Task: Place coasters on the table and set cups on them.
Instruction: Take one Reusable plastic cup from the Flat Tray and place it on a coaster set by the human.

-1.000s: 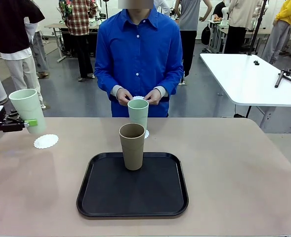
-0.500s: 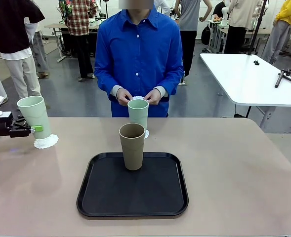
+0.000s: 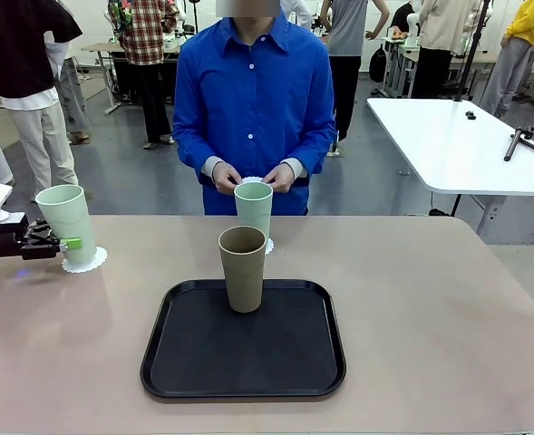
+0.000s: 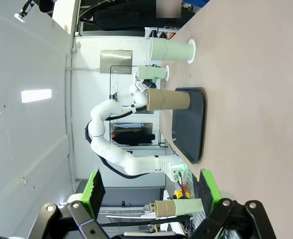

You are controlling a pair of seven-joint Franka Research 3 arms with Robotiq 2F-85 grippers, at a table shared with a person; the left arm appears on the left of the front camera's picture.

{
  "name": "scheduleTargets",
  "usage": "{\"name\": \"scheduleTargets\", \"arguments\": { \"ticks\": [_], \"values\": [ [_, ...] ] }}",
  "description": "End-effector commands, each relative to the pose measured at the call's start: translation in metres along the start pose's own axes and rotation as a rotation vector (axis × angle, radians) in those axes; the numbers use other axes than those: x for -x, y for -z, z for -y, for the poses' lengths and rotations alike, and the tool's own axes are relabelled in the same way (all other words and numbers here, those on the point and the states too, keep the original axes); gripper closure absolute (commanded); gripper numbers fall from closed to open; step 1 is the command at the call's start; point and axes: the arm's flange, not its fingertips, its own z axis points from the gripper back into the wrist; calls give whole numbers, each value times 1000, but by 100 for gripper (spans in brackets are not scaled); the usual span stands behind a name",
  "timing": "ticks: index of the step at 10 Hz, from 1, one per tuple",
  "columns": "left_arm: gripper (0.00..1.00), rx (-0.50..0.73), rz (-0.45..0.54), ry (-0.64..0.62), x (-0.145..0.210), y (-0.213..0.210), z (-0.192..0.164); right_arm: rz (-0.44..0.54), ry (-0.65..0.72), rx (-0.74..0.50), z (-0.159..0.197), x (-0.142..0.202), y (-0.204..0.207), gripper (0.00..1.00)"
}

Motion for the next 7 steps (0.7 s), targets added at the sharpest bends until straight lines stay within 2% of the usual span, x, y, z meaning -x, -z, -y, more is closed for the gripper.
{"name": "scheduleTargets", "arguments": {
  "ticks": [1,5,7],
  "values": [
    [16,10,-9,19,4,2,-3,0,9,3,-1,-1,-1,0],
    [16,24,-29,6,13,5,-3,0,9,3,-1,-1,-1,0],
    [0,26,-38,-2,12,5,-5,0,9,3,-1,-1,-1,0]
  ]
}}
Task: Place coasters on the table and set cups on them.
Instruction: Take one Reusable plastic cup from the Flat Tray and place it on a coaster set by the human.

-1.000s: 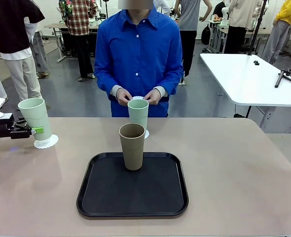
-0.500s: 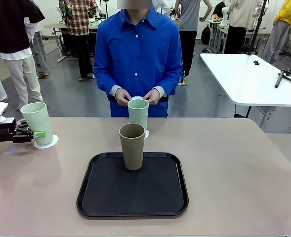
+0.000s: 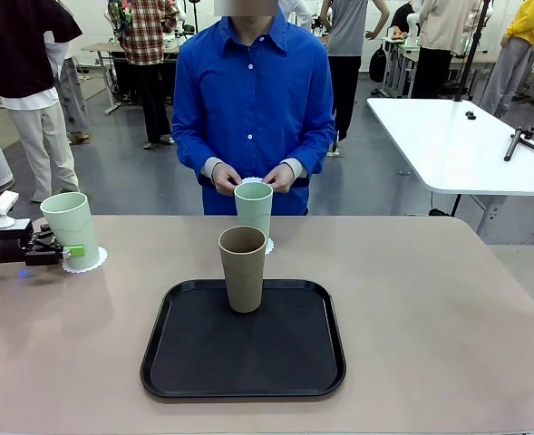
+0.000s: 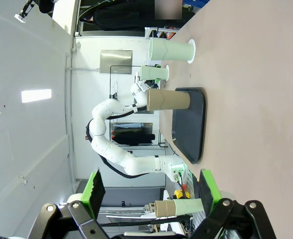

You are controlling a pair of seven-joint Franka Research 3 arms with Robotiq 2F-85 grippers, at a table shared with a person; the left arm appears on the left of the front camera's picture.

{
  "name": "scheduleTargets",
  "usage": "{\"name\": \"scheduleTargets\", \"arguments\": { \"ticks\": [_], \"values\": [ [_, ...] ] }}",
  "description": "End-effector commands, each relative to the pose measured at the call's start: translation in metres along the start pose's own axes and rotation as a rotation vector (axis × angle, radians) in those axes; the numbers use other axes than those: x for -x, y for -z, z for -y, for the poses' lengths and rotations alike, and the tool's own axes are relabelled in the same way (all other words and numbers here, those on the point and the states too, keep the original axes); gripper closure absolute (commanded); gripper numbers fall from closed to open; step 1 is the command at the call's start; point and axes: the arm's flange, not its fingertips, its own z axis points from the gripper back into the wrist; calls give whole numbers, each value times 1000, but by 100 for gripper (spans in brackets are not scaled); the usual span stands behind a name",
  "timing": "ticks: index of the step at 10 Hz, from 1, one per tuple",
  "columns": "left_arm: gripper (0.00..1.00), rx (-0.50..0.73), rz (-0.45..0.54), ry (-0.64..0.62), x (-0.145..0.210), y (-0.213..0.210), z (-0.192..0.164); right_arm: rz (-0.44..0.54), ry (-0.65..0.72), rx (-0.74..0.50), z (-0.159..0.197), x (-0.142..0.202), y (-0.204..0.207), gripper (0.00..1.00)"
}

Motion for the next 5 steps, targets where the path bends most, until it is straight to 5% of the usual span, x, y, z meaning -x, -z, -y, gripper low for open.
{"name": "scheduleTargets", "arguments": {
  "ticks": [1,5],
  "values": [
    [0,12,-28,13,0,0,-4,0,9,3,-1,-1,-1,0],
    [0,28,-36,-6,0,-1,-4,0,9,3,-1,-1,-1,0]
  ]
}}
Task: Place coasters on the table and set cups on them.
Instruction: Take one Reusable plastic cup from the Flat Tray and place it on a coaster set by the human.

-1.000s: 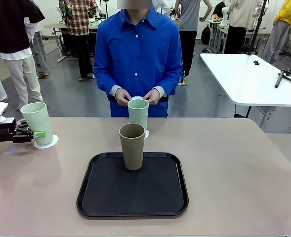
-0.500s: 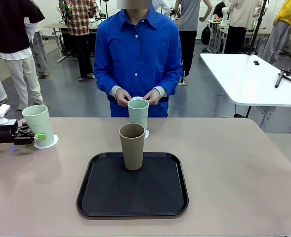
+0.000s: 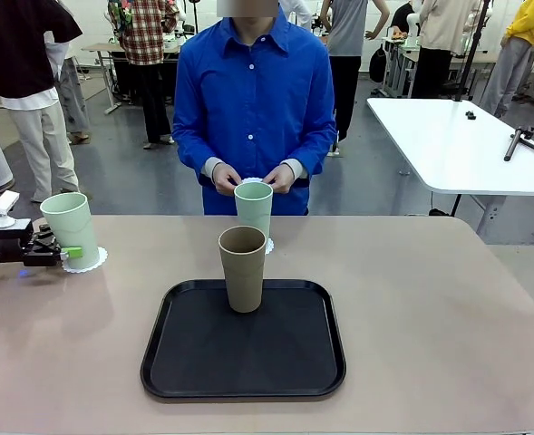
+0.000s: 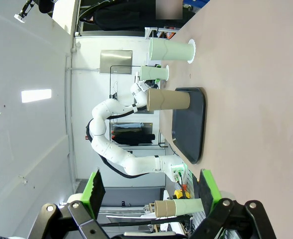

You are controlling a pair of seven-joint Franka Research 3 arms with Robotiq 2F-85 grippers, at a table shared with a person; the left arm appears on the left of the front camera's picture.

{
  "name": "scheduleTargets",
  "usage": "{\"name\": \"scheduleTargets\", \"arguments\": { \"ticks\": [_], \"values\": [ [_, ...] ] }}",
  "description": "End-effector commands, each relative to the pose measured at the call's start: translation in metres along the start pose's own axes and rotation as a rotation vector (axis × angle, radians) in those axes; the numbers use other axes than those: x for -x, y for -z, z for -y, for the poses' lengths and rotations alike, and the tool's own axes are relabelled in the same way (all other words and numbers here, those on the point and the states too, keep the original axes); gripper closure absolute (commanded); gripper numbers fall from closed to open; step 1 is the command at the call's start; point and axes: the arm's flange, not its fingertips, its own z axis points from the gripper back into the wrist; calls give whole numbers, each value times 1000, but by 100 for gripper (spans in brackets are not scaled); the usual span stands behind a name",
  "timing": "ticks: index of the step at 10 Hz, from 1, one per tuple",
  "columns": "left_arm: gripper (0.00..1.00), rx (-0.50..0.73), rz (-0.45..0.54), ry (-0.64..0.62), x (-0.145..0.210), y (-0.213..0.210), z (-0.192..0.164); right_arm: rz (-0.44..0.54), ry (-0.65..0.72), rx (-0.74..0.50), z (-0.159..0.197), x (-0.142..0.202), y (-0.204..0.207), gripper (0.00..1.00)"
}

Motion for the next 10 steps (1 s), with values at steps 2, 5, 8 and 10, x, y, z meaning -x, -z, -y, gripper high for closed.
{"name": "scheduleTargets", "arguments": {
  "ticks": [2,5,8,10],
  "values": [
    [0,39,-31,-23,-2,-1,-6,0,9,3,-1,-1,-1,0],
    [0,39,-30,-34,-6,-4,-9,0,9,3,-1,-1,-1,0],
    [0,61,-57,-53,-10,-14,-11,0,9,3,-1,-1,-1,0],
    [0,78,-78,-78,-11,-21,-14,0,9,3,-1,-1,-1,0]
  ]
}}
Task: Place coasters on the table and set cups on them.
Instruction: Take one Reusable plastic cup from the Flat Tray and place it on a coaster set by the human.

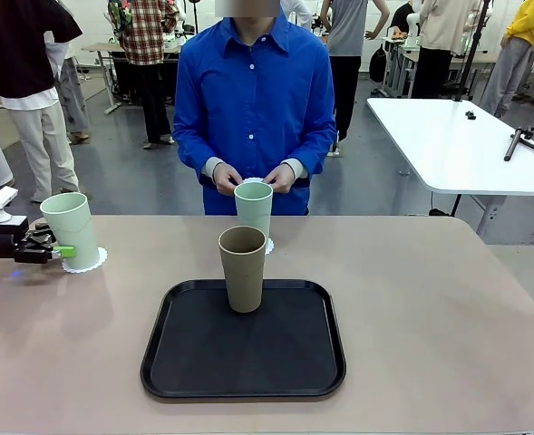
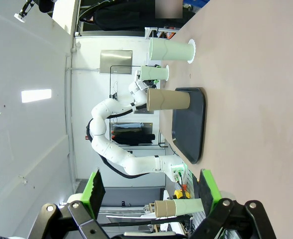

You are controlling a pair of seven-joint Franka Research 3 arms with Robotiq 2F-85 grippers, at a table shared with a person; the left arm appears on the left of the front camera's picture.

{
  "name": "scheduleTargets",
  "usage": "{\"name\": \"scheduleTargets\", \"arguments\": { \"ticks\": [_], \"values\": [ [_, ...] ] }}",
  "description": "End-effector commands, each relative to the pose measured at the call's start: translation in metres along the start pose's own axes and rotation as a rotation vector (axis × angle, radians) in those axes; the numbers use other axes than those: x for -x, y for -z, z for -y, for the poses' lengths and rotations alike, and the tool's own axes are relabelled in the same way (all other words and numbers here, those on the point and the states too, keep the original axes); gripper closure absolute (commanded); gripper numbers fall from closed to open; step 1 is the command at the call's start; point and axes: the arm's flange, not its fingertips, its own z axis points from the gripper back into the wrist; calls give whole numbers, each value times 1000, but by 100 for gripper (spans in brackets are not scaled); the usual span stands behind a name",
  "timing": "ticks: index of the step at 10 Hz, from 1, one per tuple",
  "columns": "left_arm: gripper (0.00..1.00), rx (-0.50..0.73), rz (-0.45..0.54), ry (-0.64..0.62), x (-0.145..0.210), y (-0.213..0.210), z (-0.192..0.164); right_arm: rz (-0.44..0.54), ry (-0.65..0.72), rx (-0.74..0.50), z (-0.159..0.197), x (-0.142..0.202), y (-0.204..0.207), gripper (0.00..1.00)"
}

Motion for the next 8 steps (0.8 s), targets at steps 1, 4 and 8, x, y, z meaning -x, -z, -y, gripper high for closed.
{"name": "scheduleTargets", "arguments": {
  "ticks": [1,4,8],
  "values": [
    [0,32,-21,-26,-1,-10,-4,0,9,3,-1,-1,-1,0],
    [0,35,-62,-29,-7,-28,-4,0,9,3,-1,-1,-1,0],
    [0,-138,-359,-25,-73,-75,17,0,9,3,-1,-1,-1,0]
  ]
}}
